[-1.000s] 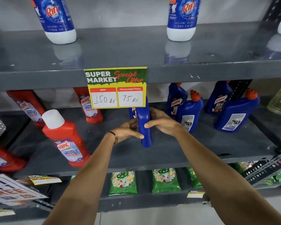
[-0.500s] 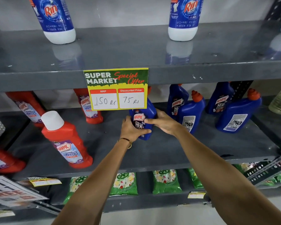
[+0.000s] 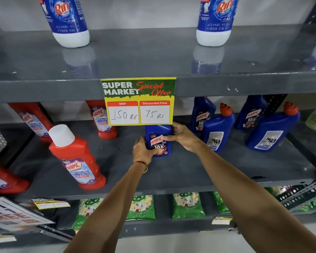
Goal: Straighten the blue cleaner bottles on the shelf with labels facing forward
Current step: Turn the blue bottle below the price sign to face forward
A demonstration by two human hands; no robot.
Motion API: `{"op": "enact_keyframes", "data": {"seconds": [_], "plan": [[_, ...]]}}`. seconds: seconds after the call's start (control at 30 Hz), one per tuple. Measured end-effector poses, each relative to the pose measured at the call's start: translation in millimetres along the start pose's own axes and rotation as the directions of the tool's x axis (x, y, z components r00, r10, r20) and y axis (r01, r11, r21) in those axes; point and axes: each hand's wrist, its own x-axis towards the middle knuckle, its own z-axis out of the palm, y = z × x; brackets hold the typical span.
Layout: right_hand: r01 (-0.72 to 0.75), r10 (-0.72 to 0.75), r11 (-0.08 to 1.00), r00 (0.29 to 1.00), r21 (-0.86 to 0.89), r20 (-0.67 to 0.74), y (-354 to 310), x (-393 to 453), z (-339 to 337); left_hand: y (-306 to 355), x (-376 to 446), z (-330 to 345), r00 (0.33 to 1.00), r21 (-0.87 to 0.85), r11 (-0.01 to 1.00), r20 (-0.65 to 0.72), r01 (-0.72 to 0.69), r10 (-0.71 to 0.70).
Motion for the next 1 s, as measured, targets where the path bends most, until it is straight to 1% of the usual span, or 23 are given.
{"op": "enact_keyframes", "data": {"seconds": [0.2,0.3,0.43,0.53,0.63,0.73,0.9,1.0], "plan": [[-0.051,0.051,0.999,0.999,-0.017,0.004,3,-4,3,-8,-3,3,1.000,0.029,0.999,0.004,0.016,-0.017],[-0.064,0.063,0.998,0.998,-0.019,-0.013,4,-6,5,-10,-5,4,1.000,0.046,0.999,0.002,-0.001,0.001],[-0.073,0.071,0.997,0.994,-0.031,-0.079,6,-13,7,-13,-11,4,1.000,0.047,0.999,0.004,0.009,-0.009],[-0.096,0.088,0.995,0.976,-0.030,-0.198,12,-18,6,-19,-21,1,0.999,0.000,0.999,-0.025,0.033,-0.033],[-0.153,0.134,0.988,0.915,-0.020,-0.381,20,-25,3,-25,-34,2,0.997,-0.080,0.995,-0.041,0.067,-0.071],[-0.176,0.131,0.984,0.837,-0.035,-0.531,27,-38,-1,-25,-49,7,0.998,-0.118,0.991,0.010,0.067,-0.066],[-0.215,0.098,0.973,0.724,-0.087,-0.683,42,-74,-14,-10,-66,27,0.994,-0.089,0.995,0.099,-0.042,0.051],[-0.271,0.062,0.948,0.670,-0.165,-0.740,47,-96,-31,5,-68,44,0.985,-0.102,0.993,0.150,-0.066,0.081]]}}
